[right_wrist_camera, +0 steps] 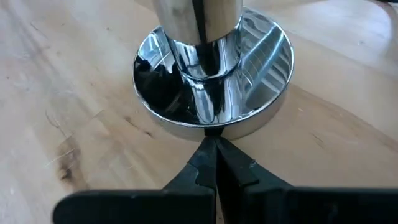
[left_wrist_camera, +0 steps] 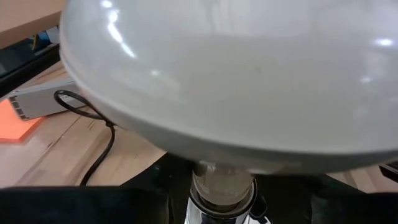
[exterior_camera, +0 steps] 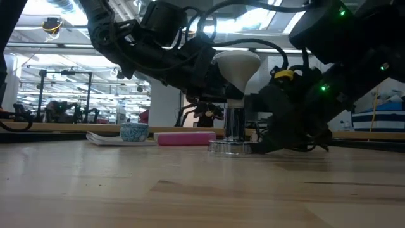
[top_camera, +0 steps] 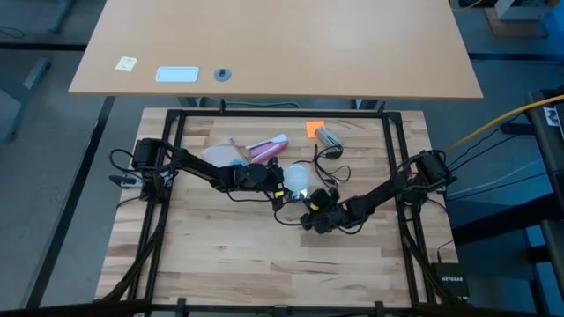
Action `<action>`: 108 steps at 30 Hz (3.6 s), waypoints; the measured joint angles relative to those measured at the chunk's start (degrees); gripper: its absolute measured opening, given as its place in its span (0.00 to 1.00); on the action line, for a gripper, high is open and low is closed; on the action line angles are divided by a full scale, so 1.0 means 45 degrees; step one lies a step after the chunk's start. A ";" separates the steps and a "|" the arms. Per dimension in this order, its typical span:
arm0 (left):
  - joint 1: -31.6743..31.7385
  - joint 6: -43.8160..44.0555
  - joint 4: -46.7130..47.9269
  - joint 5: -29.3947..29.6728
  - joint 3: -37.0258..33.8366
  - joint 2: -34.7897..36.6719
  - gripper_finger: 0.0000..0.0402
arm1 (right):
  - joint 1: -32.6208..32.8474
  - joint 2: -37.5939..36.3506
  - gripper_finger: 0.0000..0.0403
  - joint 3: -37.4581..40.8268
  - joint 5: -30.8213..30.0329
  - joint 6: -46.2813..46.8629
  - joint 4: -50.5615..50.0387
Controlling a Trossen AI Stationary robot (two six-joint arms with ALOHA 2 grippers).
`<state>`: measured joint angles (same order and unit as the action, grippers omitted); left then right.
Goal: Screw lightbulb
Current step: Insert the white lightbulb into the silver desk lamp
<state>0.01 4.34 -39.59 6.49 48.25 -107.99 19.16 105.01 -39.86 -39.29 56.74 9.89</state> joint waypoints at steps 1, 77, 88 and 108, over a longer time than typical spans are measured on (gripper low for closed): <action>0.0000 0.0000 0.0000 -0.0013 0.0000 -0.0003 0.37 | 0.0000 0.0000 0.00 0.0003 -0.0079 0.0002 -0.0012; -0.0149 0.0187 0.0003 -0.0459 -0.0009 -0.0008 0.37 | -0.1667 -0.0199 0.00 0.0052 -0.0019 -0.2696 0.0800; -0.0129 0.0181 0.0029 -0.0404 -0.0015 -0.0003 0.37 | -0.1816 -0.0433 0.00 0.0058 0.0962 -0.3771 0.0750; -0.0092 -0.0005 -0.0015 -0.0215 0.0005 -0.0008 0.37 | 0.0555 -0.2740 0.00 0.0024 0.0947 -0.2352 -0.0813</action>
<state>-0.40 4.32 -39.66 5.52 48.27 -108.03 21.65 92.68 -39.75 -35.03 46.16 6.23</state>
